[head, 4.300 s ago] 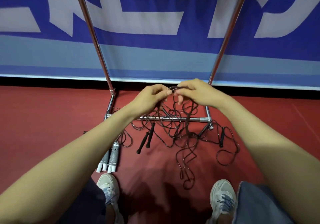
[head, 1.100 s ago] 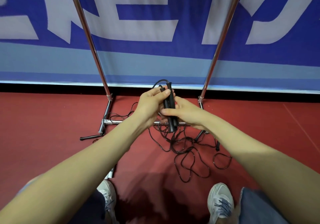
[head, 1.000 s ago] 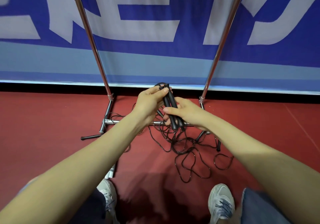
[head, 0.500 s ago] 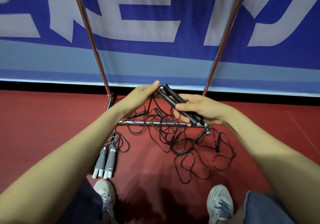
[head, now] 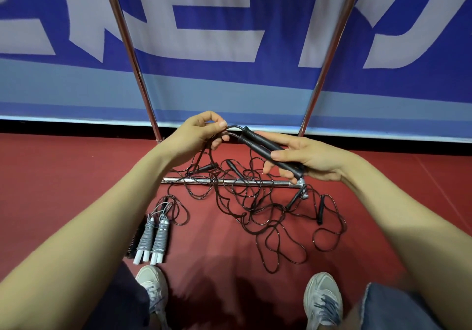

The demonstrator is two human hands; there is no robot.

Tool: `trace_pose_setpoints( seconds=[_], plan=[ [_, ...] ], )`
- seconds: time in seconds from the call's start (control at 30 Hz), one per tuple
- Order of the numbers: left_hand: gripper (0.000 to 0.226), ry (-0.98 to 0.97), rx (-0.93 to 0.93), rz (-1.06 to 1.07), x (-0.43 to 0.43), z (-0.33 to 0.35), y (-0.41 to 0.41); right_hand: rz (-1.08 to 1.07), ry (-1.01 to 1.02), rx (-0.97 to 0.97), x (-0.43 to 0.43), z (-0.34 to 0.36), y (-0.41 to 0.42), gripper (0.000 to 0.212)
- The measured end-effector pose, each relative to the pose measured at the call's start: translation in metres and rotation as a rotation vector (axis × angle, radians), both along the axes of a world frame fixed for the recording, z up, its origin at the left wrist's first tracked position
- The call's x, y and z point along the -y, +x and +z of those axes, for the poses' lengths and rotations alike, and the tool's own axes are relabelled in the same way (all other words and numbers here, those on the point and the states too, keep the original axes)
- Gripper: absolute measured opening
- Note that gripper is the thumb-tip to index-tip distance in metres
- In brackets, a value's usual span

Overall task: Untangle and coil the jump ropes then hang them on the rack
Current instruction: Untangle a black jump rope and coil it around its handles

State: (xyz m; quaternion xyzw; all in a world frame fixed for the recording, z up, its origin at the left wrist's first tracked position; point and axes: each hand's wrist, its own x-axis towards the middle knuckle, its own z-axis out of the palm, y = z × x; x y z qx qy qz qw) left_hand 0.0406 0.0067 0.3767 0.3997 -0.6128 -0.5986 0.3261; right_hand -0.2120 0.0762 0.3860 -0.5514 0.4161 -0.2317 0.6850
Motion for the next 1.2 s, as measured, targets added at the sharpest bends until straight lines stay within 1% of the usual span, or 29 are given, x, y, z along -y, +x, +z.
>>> trace_pose_setpoints(
  seconds=[0.1,0.13,0.17,0.2,0.27,0.3,0.33,0.37,0.4,0.43,0.5,0.53,0.57,0.7,0.8,0.87,0.97,1.03,1.07,1.13,1.17,1.2],
  plan=[
    [0.011,0.019,-0.003,0.001,0.001,0.003,0.001,-0.011,0.011,-0.004,0.001,0.0,-0.001,0.062],
    [0.01,0.021,0.023,-0.01,0.0,0.006,0.002,-0.008,0.006,-0.02,0.002,0.001,-0.002,0.062],
    [0.013,-0.002,0.094,-0.017,-0.002,0.008,0.003,-0.001,-0.01,-0.06,0.002,0.001,-0.003,0.061],
    [0.017,-0.061,0.211,-0.018,-0.004,0.011,0.003,0.012,-0.042,-0.13,0.002,0.001,-0.003,0.06],
    [0.018,-0.245,0.473,0.025,-0.009,0.01,-0.002,0.03,-0.155,-0.325,0.004,0.001,-0.002,0.058],
    [0.019,-0.303,0.531,0.083,-0.011,0.007,-0.006,0.025,-0.247,-0.443,0.005,0.0,0.0,0.058],
    [0.019,-0.306,0.518,0.144,-0.012,0.003,-0.011,0.003,-0.362,-0.576,0.007,0.0,0.001,0.058],
    [0.019,-0.248,0.446,0.19,-0.013,0.001,-0.015,-0.036,-0.48,-0.712,0.009,-0.001,0.003,0.058],
    [0.018,-0.145,0.341,0.216,-0.015,0.001,-0.021,-0.094,-0.577,-0.827,0.012,-0.002,0.004,0.058],
    [0.019,-0.019,0.228,0.218,-0.017,0.002,-0.027,-0.161,-0.647,-0.907,0.014,-0.003,0.005,0.059],
    [0.021,0.2,0.023,0.179,-0.026,0.011,-0.037,-0.276,-0.731,-0.959,0.016,-0.006,0.008,0.06],
    [0.021,0.25,-0.044,0.152,-0.03,0.015,-0.04,-0.319,-0.751,-0.933,0.016,-0.008,0.009,0.06],
    [0.022,0.255,-0.077,0.131,-0.032,0.018,-0.042,-0.36,-0.76,-0.888,0.017,-0.009,0.01,0.062],
    [0.031,0.187,-0.121,0.142,-0.036,0.023,-0.045,-0.513,-0.734,-0.707,0.019,-0.008,0.018,0.063],
    [0.028,0.242,-0.255,0.157,-0.041,0.021,-0.057,-0.628,-0.67,-0.542,0.024,-0.012,0.025,0.061],
    [0.023,0.238,-0.269,0.122,-0.043,0.018,-0.063,-0.7,-0.614,-0.373,0.026,-0.013,0.03,0.061],
    [0.024,0.2,-0.259,0.075,-0.044,0.016,-0.067,-0.775,-0.466,-0.005,0.029,-0.01,0.037,0.059],
    [0.023,0.166,-0.253,0.092,-0.046,0.017,-0.07,-0.787,-0.401,0.157,0.029,-0.007,0.041,0.059],
    [0.021,0.155,-0.241,0.103,-0.048,0.018,-0.072,-0.788,-0.391,0.194,0.029,-0.006,0.042,0.058],
    [0.018,0.139,-0.195,0.107,-0.05,0.017,-0.076,-0.788,-0.411,0.193,0.029,-0.005,0.046,0.058],
    [0.02,0.122,-0.169,0.1,-0.051,0.015,-0.077,-0.796,-0.427,0.178,0.029,-0.005,0.047,0.058],
    [0.026,0.097,-0.135,0.099,-0.052,0.013,-0.077,-0.812,-0.436,0.168,0.03,-0.005,0.047,0.058]
  ],
)
